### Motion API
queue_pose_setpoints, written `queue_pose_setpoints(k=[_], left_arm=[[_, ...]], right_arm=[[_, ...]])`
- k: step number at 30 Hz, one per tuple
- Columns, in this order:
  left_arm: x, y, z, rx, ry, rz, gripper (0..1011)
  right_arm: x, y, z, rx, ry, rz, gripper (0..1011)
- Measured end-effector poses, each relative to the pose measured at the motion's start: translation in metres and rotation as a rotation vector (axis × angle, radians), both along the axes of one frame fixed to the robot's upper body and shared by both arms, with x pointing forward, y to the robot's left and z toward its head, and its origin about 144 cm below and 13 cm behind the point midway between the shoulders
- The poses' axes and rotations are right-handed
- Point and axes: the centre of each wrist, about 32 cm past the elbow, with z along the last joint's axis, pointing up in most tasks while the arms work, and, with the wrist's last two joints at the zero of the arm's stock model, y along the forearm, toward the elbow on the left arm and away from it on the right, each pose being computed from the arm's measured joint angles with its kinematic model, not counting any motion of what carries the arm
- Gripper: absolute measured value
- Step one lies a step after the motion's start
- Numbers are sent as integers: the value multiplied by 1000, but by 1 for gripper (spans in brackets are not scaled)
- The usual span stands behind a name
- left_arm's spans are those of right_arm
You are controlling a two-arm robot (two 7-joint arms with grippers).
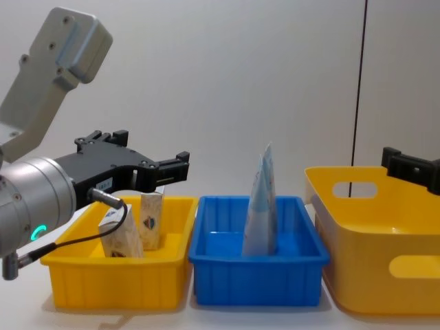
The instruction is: Bimanual collaborative sorting of washing and personal care products
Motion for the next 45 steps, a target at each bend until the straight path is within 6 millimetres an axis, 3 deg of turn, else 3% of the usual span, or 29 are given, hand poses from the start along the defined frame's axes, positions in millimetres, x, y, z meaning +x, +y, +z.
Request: queue_pose_setpoints(k=[19, 45], left_arm=[[0, 0, 0, 0, 0, 0, 1001], [13, -17, 20, -24, 138, -2, 1001]], right_arm=[[0, 0, 0, 0, 0, 0, 1000], [0, 0, 0, 0, 0, 0, 1000]])
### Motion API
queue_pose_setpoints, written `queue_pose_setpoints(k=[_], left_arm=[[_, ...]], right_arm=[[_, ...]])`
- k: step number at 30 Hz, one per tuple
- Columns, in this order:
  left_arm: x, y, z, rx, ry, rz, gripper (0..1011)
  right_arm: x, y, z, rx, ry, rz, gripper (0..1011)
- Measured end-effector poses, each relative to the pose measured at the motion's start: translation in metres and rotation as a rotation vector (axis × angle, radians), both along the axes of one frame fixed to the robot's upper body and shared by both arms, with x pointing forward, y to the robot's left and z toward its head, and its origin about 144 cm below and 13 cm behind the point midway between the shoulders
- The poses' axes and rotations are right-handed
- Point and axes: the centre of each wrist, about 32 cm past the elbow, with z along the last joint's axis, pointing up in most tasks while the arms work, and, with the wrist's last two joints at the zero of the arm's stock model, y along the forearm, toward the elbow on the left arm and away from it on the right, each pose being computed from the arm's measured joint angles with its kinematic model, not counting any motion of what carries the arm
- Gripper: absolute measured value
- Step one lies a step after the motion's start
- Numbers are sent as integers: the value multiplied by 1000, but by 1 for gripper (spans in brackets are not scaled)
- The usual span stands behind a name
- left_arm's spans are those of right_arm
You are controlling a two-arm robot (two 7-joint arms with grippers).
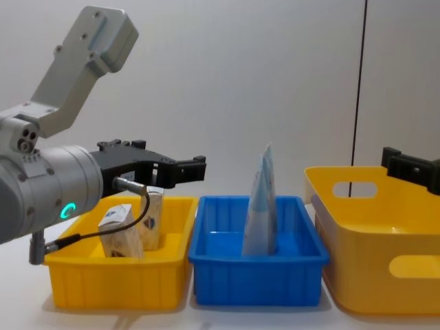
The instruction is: Bimanual collaborative sorting of washing and personal care products
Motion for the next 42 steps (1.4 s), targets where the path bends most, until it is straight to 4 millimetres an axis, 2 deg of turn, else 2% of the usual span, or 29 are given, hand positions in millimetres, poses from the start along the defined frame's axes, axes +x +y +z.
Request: queue_pose_setpoints(k=[23, 42], left_arm=[[-5, 0, -4, -29, 99, 147, 1001], [7, 14, -17, -59, 169, 222, 1001]], right_arm=[[0, 0, 0, 0, 0, 0, 1000], [0, 0, 0, 0, 0, 0, 1000]])
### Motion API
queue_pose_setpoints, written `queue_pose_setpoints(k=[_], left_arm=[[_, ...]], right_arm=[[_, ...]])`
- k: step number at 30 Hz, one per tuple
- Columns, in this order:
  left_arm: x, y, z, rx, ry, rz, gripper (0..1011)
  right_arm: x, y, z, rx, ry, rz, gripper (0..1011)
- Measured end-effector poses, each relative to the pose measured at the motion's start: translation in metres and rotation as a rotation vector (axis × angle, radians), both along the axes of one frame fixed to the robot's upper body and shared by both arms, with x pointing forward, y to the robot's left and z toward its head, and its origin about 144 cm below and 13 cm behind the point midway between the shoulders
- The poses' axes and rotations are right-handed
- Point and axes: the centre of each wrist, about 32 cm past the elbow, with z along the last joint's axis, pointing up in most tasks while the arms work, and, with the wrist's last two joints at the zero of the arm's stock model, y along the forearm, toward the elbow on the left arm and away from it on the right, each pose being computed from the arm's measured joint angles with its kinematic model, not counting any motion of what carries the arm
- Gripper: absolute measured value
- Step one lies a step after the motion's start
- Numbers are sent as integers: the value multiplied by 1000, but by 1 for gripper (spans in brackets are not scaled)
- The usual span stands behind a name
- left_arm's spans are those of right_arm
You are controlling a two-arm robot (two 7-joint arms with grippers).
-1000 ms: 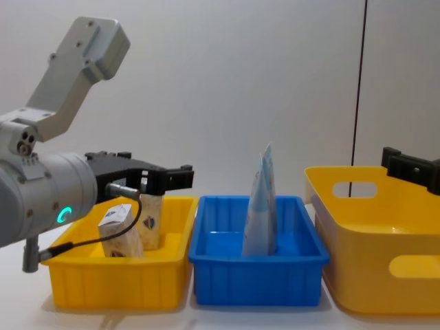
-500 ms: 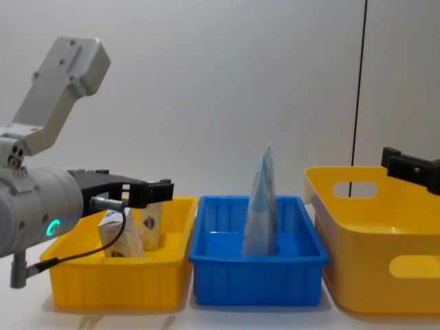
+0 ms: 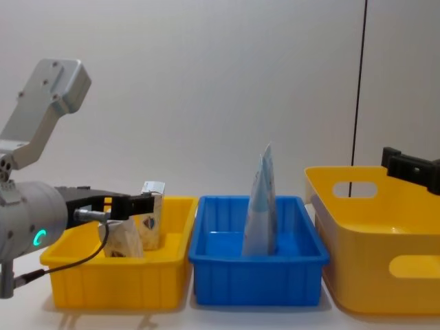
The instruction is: Bimanual collaborative sorting of washing and personal care products
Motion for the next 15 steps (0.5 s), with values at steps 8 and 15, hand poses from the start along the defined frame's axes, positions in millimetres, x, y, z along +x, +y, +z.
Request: queue_pose_setpoints(k=[8, 15], left_arm=[[7, 8, -5, -37, 15, 17, 1001], [15, 14, -12, -79, 26, 24, 1001]], right_arm=[[0, 0, 0, 0, 0, 0, 1000], [0, 0, 0, 0, 0, 0, 1000]])
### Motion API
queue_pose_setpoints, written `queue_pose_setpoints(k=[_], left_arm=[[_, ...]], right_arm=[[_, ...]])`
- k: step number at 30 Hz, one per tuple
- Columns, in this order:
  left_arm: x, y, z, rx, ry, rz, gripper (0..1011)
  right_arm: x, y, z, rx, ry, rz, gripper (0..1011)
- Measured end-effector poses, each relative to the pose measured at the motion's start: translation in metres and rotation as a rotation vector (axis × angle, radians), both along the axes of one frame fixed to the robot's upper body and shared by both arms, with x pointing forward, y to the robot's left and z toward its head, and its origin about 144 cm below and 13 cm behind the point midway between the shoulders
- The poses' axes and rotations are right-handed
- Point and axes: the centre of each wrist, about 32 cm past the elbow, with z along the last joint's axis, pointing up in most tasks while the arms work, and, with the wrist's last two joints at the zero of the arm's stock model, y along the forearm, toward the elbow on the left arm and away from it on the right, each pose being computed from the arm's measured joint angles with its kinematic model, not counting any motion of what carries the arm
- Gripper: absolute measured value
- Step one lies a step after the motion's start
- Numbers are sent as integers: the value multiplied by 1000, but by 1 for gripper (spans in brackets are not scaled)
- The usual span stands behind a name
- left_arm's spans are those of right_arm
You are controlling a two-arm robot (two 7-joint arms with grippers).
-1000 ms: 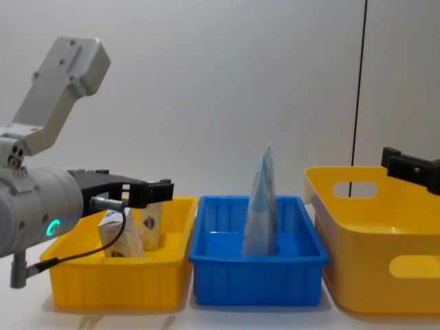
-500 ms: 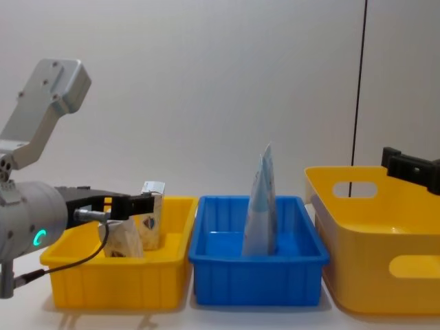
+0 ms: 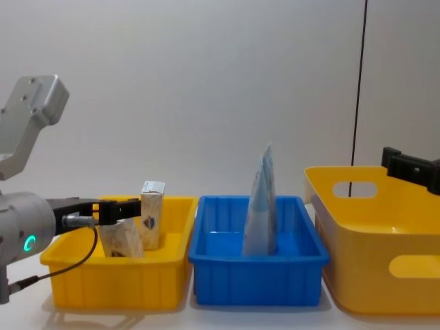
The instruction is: Bimanual collaborative sorting of washing and personal care products
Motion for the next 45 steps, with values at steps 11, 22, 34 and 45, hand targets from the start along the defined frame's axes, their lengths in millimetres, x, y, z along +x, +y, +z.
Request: queue_pose_setpoints(k=[11, 22, 34, 45], left_arm=[[13, 6, -10, -45, 23, -5, 1001], [25, 8, -17, -46, 52, -16, 1001], [35, 7, -21, -41, 73, -33, 1001], [45, 6, -26, -40, 90, -49, 1001]], right_arm=[[0, 0, 0, 0, 0, 0, 1000], [0, 0, 0, 0, 0, 0, 1000], [0, 0, 0, 0, 0, 0, 1000], [0, 0, 0, 0, 0, 0, 1000]])
